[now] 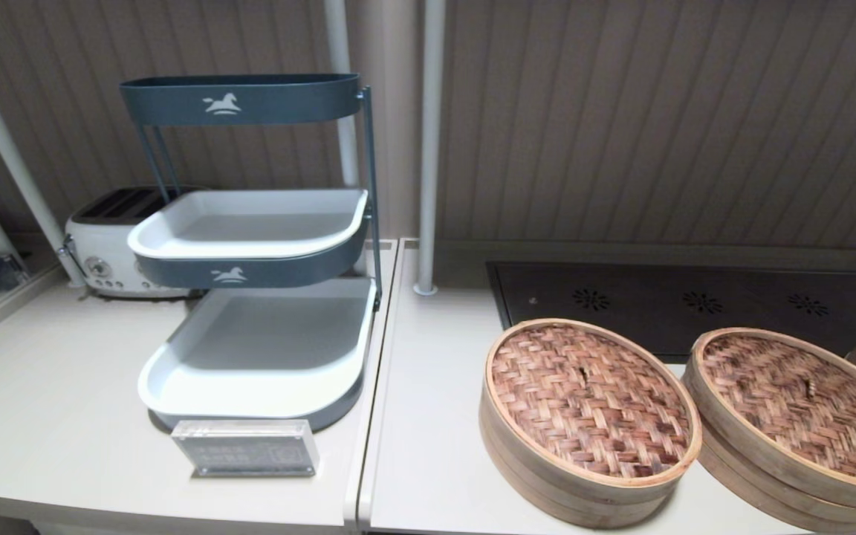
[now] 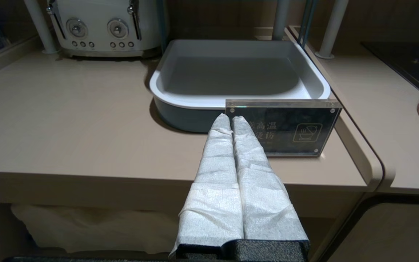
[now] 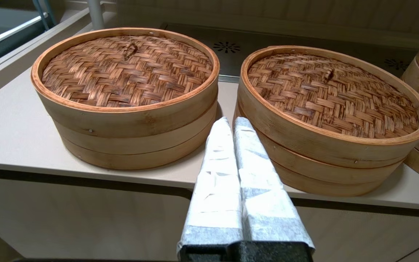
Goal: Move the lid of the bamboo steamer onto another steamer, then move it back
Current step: Pick up the steamer
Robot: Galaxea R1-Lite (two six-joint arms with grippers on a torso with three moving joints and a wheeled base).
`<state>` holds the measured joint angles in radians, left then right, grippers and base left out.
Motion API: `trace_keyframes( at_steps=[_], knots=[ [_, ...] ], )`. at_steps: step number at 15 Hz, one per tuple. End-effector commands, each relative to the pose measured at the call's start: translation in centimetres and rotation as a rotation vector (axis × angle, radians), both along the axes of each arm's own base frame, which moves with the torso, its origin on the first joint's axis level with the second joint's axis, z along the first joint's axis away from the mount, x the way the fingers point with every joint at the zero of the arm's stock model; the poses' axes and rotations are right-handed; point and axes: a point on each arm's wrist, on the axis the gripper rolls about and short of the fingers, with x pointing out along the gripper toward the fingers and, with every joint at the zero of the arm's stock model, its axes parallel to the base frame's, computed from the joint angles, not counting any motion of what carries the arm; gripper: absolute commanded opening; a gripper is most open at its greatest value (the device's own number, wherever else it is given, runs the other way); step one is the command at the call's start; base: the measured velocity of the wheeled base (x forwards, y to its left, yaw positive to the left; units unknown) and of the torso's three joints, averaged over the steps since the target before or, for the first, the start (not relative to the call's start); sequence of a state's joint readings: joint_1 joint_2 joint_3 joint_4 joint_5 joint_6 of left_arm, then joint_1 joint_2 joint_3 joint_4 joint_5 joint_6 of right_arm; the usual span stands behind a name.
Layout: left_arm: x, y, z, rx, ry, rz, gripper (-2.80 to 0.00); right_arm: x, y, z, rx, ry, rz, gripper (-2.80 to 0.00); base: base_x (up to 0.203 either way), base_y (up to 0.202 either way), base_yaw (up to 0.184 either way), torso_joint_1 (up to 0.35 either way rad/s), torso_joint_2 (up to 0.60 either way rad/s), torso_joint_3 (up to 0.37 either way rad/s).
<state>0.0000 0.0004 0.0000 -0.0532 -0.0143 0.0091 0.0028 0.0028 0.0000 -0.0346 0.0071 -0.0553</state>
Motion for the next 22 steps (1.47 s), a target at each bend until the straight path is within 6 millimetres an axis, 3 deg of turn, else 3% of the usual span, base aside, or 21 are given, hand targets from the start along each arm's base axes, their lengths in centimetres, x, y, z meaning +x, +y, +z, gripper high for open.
trace_keyframes(
  at_steps=[1,4,6,7,9,11,14,16,18,22],
  knots=[
    [0.2,0.0,-0.8,0.000,0.025,0.000,-2.80,0.0,0.0,-0.2,-0.002,0.016,0.006,-2.80,0.000,0.000,0.000,0.000,0.00,0.000],
    [0.2,0.0,-0.8,0.000,0.025,0.000,-2.80,-1.8,0.0,3.4,-0.002,-0.020,0.018,-2.80,0.000,0.000,0.000,0.000,0.00,0.000],
    [0.2,0.0,-0.8,0.000,0.025,0.000,-2.80,-3.9,0.1,7.2,-0.001,-0.046,0.031,-2.80,0.000,0.000,0.000,0.000,0.00,0.000],
    [0.2,0.0,-0.8,0.000,0.025,0.000,-2.80,-4.0,0.1,8.8,-0.001,-0.029,0.033,-2.80,0.000,0.000,0.000,0.000,0.00,0.000],
    [0.2,0.0,-0.8,0.000,0.025,0.000,-2.80,-2.4,0.1,12.0,0.003,0.059,0.041,-2.80,0.000,0.000,0.000,0.000,0.00,0.000],
    [0.2,0.0,-0.8,0.000,0.025,0.000,-2.80,0.6,0.1,15.1,0.013,0.144,0.054,-2.80,0.000,0.000,0.000,0.000,0.00,0.000],
    [0.2,0.0,-0.8,0.000,0.025,0.000,-2.80,7.0,0.2,19.2,0.025,0.236,0.066,-2.80,0.000,0.000,0.000,0.000,0.00,0.000],
    [0.2,0.0,-0.8,0.000,0.025,0.000,-2.80,11.8,0.5,20.9,0.027,0.302,0.084,-2.80,0.000,0.000,0.000,0.000,0.00,0.000],
    [0.2,0.0,-0.8,0.000,0.025,0.000,-2.80,16.4,1.3,20.9,0.023,0.411,0.122,-2.80,0.000,0.000,0.000,0.000,0.00,0.000],
    [0.2,0.0,-0.8,0.000,0.025,0.000,-2.80,23.2,4.6,17.4,-0.003,0.674,0.217,-2.80,0.000,0.000,0.000,0.000,0.00,0.000]
  ],
)
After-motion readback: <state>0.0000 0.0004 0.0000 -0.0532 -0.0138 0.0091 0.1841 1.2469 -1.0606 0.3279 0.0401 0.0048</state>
